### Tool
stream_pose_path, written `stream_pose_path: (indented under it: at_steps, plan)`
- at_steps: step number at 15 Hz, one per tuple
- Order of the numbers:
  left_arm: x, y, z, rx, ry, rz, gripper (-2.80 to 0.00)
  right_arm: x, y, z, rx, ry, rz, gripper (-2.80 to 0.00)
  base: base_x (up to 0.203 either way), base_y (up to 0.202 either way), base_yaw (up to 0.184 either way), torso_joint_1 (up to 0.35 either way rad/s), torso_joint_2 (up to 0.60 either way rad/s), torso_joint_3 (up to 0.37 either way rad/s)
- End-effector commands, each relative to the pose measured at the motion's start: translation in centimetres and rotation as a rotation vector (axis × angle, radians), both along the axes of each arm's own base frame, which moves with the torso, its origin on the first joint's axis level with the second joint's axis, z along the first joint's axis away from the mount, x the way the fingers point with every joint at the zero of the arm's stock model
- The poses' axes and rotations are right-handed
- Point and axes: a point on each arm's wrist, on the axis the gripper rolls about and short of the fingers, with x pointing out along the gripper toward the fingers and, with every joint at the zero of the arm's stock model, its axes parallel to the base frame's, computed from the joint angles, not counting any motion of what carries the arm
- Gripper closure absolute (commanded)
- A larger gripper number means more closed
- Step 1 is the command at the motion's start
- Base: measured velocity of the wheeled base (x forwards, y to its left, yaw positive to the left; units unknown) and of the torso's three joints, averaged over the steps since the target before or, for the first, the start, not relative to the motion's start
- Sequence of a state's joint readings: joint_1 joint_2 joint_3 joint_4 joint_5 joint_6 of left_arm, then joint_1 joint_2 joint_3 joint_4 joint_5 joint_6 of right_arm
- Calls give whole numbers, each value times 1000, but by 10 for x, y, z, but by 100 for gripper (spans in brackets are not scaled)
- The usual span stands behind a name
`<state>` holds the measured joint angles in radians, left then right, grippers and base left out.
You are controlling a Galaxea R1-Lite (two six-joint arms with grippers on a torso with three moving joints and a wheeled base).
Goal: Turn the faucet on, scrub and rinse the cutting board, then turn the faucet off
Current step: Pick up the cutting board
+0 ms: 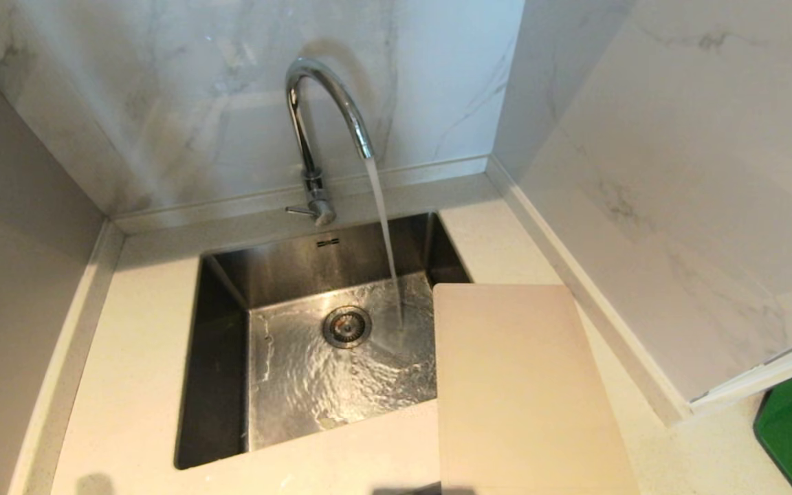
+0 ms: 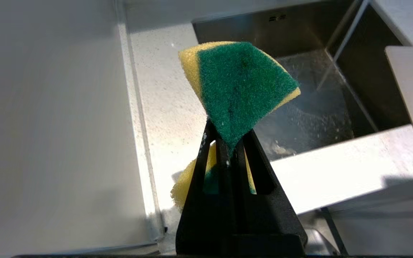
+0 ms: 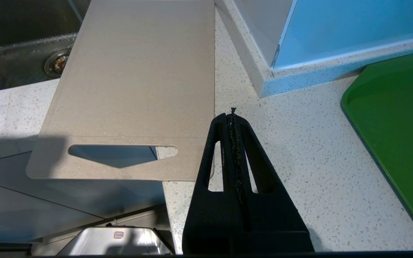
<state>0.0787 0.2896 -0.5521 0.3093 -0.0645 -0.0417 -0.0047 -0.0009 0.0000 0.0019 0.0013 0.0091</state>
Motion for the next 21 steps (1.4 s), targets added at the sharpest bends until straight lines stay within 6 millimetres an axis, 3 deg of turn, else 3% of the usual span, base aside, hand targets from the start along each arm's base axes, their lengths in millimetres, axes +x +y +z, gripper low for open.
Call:
stream_pose_path:
  at_steps: [1, 8, 14, 21]
  plan:
    - [-1, 1, -5, 0, -14, -18, 0, 0, 0, 0, 0, -1, 0, 0, 0, 0, 0, 0, 0, 0]
    - [-6, 2, -37, -1, -11, -56, 0, 0, 0, 0, 0, -1, 0, 0, 0, 0, 0, 0, 0, 0]
    - [-13, 2, -83, 1, -32, -103, 0, 0, 0, 0, 0, -1, 0, 0, 0, 0, 0, 0, 0, 0]
    - [9, 3, -112, 84, -97, -43, 0, 0, 0, 0, 0, -1, 0, 0, 0, 0, 0, 0, 0, 0]
